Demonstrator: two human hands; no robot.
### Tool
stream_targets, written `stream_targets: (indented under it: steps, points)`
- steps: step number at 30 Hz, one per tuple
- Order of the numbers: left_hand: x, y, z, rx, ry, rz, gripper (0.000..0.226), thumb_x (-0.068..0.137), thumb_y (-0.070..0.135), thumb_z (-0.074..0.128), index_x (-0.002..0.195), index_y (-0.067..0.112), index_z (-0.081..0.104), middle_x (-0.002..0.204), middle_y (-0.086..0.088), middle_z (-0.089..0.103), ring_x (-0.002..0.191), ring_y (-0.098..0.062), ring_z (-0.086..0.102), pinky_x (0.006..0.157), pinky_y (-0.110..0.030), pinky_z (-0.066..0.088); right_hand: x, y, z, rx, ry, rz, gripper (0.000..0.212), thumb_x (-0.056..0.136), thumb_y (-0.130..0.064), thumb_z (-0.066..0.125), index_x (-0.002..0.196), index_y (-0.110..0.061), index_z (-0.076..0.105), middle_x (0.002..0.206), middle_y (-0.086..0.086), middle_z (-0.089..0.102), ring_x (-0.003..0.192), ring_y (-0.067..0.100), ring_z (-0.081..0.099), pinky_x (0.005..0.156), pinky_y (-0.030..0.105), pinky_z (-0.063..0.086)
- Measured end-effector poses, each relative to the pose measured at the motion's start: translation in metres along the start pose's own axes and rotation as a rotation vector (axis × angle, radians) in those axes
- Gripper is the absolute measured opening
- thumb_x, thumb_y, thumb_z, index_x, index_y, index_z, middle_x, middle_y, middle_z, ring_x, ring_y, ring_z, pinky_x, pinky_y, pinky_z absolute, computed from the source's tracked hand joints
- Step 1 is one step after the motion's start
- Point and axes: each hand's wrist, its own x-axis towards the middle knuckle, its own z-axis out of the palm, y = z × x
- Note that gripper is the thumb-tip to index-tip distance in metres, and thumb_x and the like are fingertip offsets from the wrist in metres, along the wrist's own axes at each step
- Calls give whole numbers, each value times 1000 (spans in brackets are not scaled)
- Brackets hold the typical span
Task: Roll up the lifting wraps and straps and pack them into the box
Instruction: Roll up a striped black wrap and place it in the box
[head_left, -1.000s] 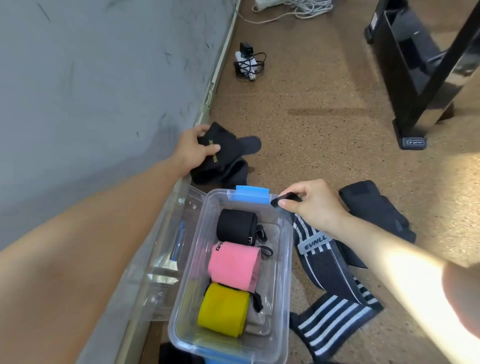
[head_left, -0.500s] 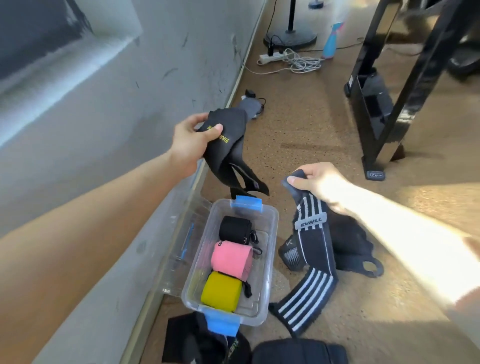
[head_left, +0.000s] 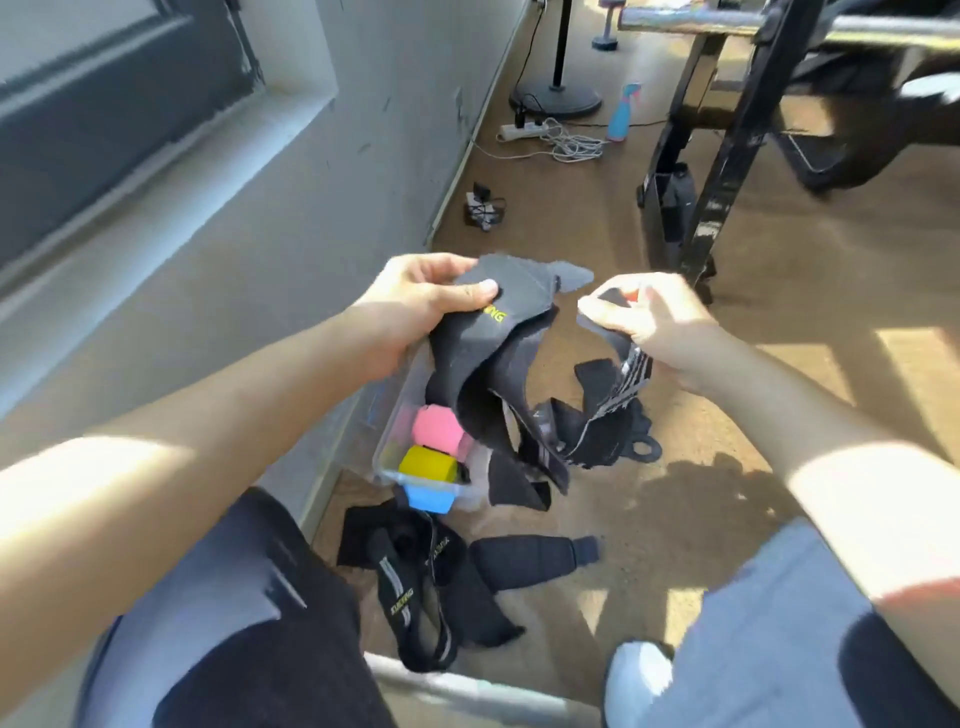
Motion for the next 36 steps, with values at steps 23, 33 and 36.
stream_targets:
  steps: [23, 33, 36]
  points:
    - [-60, -90, -42, -49, -216, -71, 32, 103, -3, 50, 130, 9, 63, 123, -8, 72, 112, -18, 69, 98, -31, 56, -31, 23, 63, 114, -509, 285, 18, 99, -28, 64, 84, -30, 74, 50, -7, 32, 45, 10, 25, 51, 24, 22]
    - [-43, -106, -39, 3, 77, -274, 9, 98, 11, 67, 103, 8, 73, 102, -11, 73, 91, -27, 69, 80, -35, 55, -20, 38, 81, 152, -171, 257, 8, 90, -16, 76, 83, -15, 74, 54, -11, 58, 44, 4, 42, 42, 19, 30]
    - [-42, -114, -41, 114, 206, -317, 13, 97, 13, 70, 103, 3, 73, 94, -16, 66, 88, -27, 61, 78, -39, 51, -18, 43, 80, 95, -81, 279, 12, 87, -15, 79, 94, -6, 76, 61, -4, 65, 42, 3, 51, 39, 17, 34]
